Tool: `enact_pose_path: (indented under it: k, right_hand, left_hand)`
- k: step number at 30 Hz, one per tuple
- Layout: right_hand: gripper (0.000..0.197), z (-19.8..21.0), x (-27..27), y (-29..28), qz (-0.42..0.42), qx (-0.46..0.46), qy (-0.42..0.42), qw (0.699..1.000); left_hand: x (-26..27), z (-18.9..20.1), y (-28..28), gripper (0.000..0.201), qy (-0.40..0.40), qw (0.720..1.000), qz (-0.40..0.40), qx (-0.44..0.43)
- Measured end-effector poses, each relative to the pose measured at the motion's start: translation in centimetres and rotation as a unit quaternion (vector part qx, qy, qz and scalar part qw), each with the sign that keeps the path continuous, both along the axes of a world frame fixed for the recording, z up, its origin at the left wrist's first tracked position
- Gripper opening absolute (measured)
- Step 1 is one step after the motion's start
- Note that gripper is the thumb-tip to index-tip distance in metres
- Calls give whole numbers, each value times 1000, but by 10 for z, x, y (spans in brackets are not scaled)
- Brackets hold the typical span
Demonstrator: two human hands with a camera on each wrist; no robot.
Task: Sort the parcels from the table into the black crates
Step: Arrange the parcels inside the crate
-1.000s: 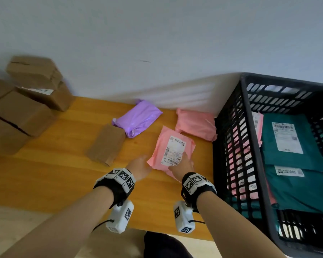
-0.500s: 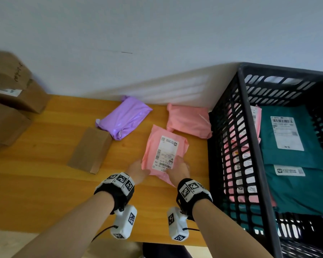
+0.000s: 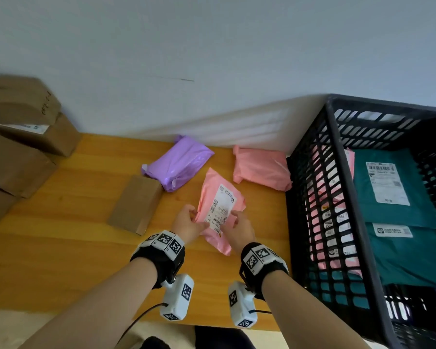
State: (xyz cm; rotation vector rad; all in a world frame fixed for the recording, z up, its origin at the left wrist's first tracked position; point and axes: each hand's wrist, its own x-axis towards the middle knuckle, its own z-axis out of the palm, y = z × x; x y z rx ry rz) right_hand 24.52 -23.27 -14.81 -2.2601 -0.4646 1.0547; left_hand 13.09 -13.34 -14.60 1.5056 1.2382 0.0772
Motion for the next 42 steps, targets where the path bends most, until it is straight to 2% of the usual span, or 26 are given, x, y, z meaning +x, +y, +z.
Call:
enact_pose_path:
  k: [5,9,14,17,19,21,24,27,32,37,39,42]
  right_hand:
    - [57,20,-29,11,-28,60,10,998]
    - [57,40,-62,26,-50,108,20,993]
    - [67,62,-115,47,-32,128,-27,991]
    - [78,78,-149,60,-33,142,-49,988]
    - [85,90,-169,69,-26,149,-104,983]
    - [91,105,-188,78,-14,151,-200,968]
    - [99,132,-215,89,23,152,-330,932]
    - [88,153,-240,97,96,134,-365,916]
    - [56,169,-269,103,182,103,-355,911]
    - [28,183,-284,103,188,94,-305,929]
    - [26,189,-286,102,183,106,-294,932]
    - [21,199,-285,100,174,141,-283,933]
  left_hand:
    - [-22,32,16,41,-17,999,-17,48]
    - [-53,59,32,53,-32,995,-51,79]
    - [-104,92,57,53,-58,990,-46,121]
    - [-136,113,74,46,-85,983,-59,152]
    - [-159,127,87,42,-79,977,-90,178]
    - [-182,142,100,39,-59,964,-130,224]
    - [-214,165,117,39,0,914,-219,342]
    - [-241,183,128,38,43,856,-309,412]
    - [-270,212,134,39,47,814,-379,438]
    - [-282,238,133,37,32,800,-394,451]
    - [-283,247,133,36,29,795,-388,465]
    - [-281,255,134,36,15,806,-371,461]
